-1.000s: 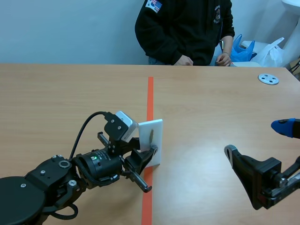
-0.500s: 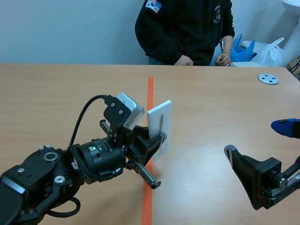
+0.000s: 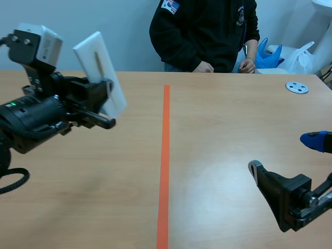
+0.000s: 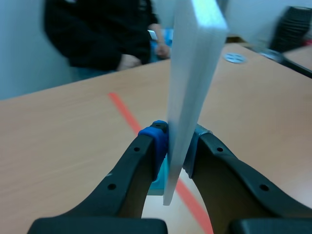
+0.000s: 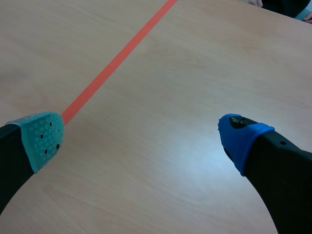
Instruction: Sort the leaf by its shape. The table is split by an orange tape line. A compound leaf with several leaflets goes to the left side, a simple leaf with one blade goes to the right side. Return to the home posture when a red brick is placed on the table.
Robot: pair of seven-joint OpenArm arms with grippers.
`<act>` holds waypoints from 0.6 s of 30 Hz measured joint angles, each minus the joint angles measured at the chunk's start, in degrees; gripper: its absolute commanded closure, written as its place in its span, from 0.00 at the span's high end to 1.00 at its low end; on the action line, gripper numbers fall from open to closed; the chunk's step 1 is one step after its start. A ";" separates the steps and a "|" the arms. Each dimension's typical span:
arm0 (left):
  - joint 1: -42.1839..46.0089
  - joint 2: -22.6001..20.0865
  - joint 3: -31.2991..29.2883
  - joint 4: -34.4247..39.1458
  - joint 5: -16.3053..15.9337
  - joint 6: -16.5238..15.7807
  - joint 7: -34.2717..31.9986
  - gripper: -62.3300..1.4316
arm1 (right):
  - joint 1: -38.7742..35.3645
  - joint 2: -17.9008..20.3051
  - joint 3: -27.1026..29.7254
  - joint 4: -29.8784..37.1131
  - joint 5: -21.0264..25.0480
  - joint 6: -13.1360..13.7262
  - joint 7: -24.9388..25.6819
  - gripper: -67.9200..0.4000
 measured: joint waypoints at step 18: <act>-13.14 -6.54 -7.48 -29.62 -2.19 6.34 -5.95 0.08 | 0.00 0.00 0.00 0.00 0.00 0.00 -0.02 1.00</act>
